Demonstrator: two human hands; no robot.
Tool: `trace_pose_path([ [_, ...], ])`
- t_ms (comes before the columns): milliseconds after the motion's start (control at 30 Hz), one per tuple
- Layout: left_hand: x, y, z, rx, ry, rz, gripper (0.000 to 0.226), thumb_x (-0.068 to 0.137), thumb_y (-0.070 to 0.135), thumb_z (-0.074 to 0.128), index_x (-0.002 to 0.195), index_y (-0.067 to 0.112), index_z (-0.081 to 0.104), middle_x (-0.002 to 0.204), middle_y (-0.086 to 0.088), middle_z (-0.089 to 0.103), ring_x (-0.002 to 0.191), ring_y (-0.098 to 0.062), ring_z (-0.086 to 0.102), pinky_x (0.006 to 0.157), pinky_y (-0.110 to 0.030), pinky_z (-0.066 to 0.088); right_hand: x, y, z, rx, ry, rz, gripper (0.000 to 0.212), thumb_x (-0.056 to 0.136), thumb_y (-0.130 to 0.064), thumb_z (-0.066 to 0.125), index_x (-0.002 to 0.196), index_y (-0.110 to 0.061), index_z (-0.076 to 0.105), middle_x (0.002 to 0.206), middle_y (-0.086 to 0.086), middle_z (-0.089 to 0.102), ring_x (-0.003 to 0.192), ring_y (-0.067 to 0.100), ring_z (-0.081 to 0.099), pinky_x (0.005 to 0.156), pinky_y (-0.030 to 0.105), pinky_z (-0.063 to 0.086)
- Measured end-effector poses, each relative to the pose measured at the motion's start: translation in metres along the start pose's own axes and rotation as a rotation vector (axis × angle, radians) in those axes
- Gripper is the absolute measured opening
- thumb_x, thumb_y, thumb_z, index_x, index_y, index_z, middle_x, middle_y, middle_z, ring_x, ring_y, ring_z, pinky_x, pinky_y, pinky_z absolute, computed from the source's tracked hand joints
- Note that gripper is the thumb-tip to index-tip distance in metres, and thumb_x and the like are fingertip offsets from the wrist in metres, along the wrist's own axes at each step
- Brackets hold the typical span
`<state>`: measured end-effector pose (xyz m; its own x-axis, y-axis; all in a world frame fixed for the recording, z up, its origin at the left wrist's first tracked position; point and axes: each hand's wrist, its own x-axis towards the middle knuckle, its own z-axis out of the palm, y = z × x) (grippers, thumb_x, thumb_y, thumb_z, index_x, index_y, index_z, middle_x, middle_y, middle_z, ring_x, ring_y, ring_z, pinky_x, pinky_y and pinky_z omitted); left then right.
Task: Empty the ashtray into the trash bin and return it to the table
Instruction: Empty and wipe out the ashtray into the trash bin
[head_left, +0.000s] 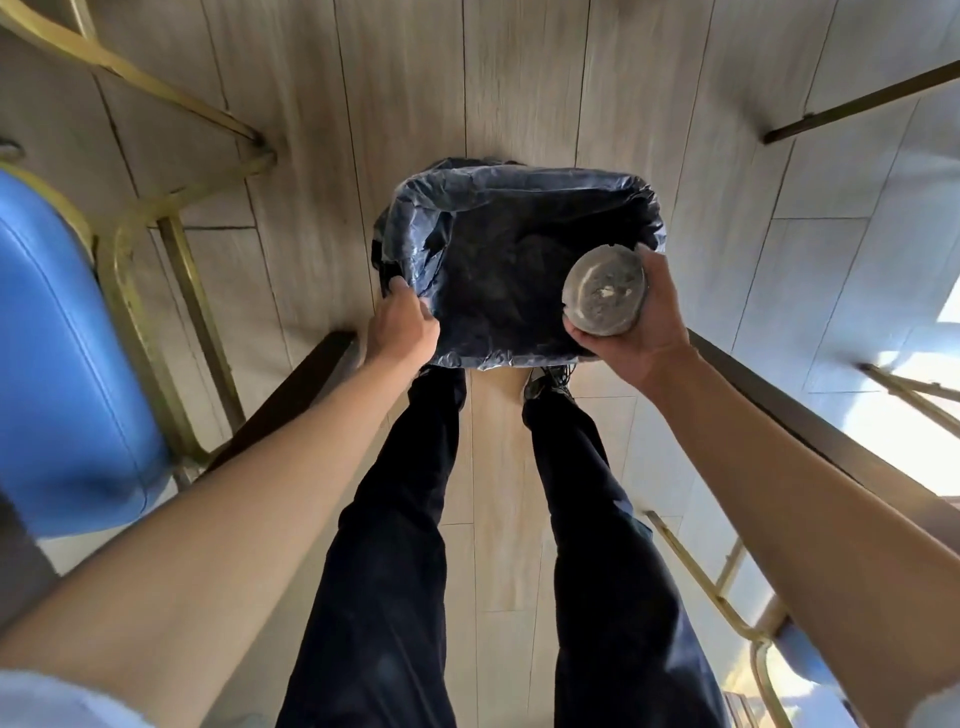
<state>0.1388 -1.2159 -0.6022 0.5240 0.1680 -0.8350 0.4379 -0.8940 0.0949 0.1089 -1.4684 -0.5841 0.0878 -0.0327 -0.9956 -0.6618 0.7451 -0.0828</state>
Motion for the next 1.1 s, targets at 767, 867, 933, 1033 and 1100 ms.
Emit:
trace_pose_path([
  [767, 0.002, -0.006, -0.003, -0.034, -0.037, 0.025, 0.024, 0.103, 0.019, 0.042, 0.118, 0.000, 0.045, 0.111, -0.022, 0.064, 0.103, -0.040, 0.062, 0.073, -0.038, 0.039, 0.042, 0.034, 0.057, -0.439, 0.177, -0.201, 0.049, 0.068, -0.053, 0.072, 0.099, -0.016, 0.076, 0.079, 0.001, 0.070, 0.072, 0.021, 0.060, 0.058, 0.029, 0.047],
  [867, 0.000, -0.005, -0.002, -0.043, -0.020, 0.021, 0.025, 0.104, 0.019, 0.043, 0.119, 0.000, 0.046, 0.112, -0.022, 0.064, 0.104, -0.039, 0.062, 0.072, -0.037, 0.038, 0.041, 0.033, 0.064, -0.508, 0.153, -0.213, 0.051, 0.066, -0.056, 0.070, 0.099, -0.017, 0.073, 0.080, 0.002, 0.065, 0.060, 0.017, 0.053, 0.050, 0.025, 0.043],
  [933, -0.001, -0.004, -0.002, -0.056, -0.016, 0.017, 0.025, 0.104, 0.019, 0.043, 0.121, 0.001, 0.046, 0.112, -0.021, 0.064, 0.104, -0.039, 0.062, 0.072, -0.037, 0.038, 0.041, 0.036, 0.068, -0.588, 0.182, -0.222, 0.058, 0.066, -0.063, 0.069, 0.100, -0.016, 0.070, 0.084, 0.002, 0.067, 0.064, 0.018, 0.056, 0.058, 0.031, 0.048],
  [1033, -0.001, -0.003, -0.004, -0.062, -0.021, 0.015, 0.026, 0.104, 0.019, 0.043, 0.122, 0.001, 0.046, 0.112, -0.020, 0.064, 0.104, -0.037, 0.063, 0.072, -0.036, 0.039, 0.046, 0.040, 0.069, -0.619, 0.286, -0.250, 0.078, 0.065, -0.073, 0.067, 0.114, -0.013, 0.069, 0.102, 0.002, 0.070, 0.089, 0.023, 0.064, 0.080, 0.042, 0.054],
  [1100, -0.001, -0.004, -0.004, -0.053, -0.028, 0.010, 0.026, 0.104, 0.020, 0.043, 0.121, 0.001, 0.046, 0.113, -0.020, 0.064, 0.104, -0.038, 0.063, 0.072, -0.036, 0.039, 0.049, 0.043, 0.067, -0.668, 0.270, -0.257, 0.082, 0.063, -0.074, 0.067, 0.114, -0.010, 0.071, 0.102, 0.002, 0.068, 0.091, 0.024, 0.063, 0.083, 0.045, 0.054],
])
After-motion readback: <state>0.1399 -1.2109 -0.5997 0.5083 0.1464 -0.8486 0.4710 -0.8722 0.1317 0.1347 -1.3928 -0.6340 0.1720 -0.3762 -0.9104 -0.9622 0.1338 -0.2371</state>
